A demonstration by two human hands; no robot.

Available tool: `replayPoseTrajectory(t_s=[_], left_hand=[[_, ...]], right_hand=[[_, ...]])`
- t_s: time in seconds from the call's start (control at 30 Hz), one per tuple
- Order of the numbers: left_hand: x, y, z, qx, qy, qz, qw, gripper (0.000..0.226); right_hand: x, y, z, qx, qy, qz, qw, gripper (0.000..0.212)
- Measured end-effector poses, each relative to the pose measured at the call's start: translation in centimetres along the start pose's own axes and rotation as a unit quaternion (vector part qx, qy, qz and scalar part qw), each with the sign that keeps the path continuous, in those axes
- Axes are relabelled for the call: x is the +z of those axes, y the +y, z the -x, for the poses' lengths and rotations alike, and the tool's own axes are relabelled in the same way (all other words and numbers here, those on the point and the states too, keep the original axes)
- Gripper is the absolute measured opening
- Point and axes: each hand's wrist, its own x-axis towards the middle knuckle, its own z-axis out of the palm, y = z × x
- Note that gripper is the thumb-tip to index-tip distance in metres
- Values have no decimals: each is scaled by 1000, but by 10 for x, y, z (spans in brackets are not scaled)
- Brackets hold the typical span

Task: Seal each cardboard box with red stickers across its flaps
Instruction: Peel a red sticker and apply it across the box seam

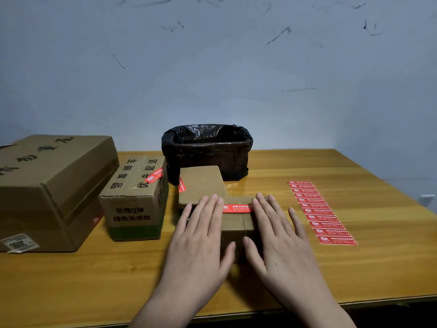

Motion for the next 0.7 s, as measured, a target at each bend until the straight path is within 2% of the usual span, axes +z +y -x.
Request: replayPoseTrajectory(t_s=[0.37,0.47,0.6,0.7], left_hand=[[-4,-2,2,-20,-29,10,999,75],[-4,-5,2,-30,-22,36,999,81],[-13,-8,1,-74,10,147,986,72],[-16,-9,-1,-89,21,256,962,56]], right_hand=[[-1,0,1,15,-22,1,1000,67],[-6,2,-1,29,-16,-87,996,69],[-16,9,-9,93,-36,-216,971,76],[-13,12,-17,144,-18,-341,929,54]])
